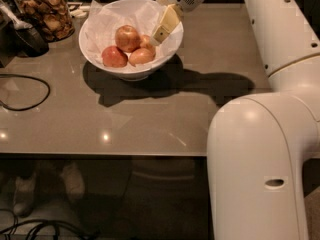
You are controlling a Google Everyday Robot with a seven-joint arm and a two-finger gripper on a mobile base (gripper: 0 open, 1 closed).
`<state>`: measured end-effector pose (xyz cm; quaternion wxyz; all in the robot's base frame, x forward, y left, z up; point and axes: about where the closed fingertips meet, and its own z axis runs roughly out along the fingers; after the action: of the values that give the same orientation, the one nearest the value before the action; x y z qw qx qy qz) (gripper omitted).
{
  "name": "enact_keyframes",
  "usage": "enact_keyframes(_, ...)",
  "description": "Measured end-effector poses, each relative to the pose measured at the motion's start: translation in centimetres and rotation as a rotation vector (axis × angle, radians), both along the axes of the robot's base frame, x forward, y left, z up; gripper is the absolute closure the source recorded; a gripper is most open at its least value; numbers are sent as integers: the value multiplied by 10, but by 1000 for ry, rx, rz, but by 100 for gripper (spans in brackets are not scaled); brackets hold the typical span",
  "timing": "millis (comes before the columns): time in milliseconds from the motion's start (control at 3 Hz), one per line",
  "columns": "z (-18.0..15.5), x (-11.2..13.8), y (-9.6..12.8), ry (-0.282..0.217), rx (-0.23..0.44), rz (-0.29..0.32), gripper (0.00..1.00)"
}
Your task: Pick apple from white bowl
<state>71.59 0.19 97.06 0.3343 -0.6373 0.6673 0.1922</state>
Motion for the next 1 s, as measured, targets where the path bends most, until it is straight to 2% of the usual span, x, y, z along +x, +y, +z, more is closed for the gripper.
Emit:
enact_keyframes(333, 1, 2, 0, -5, 4, -1, 0)
enact_keyframes(667, 3, 9, 12, -28, 14, 1, 0)
enact_keyframes(1000, 0, 11, 21, -15, 26, 10, 0)
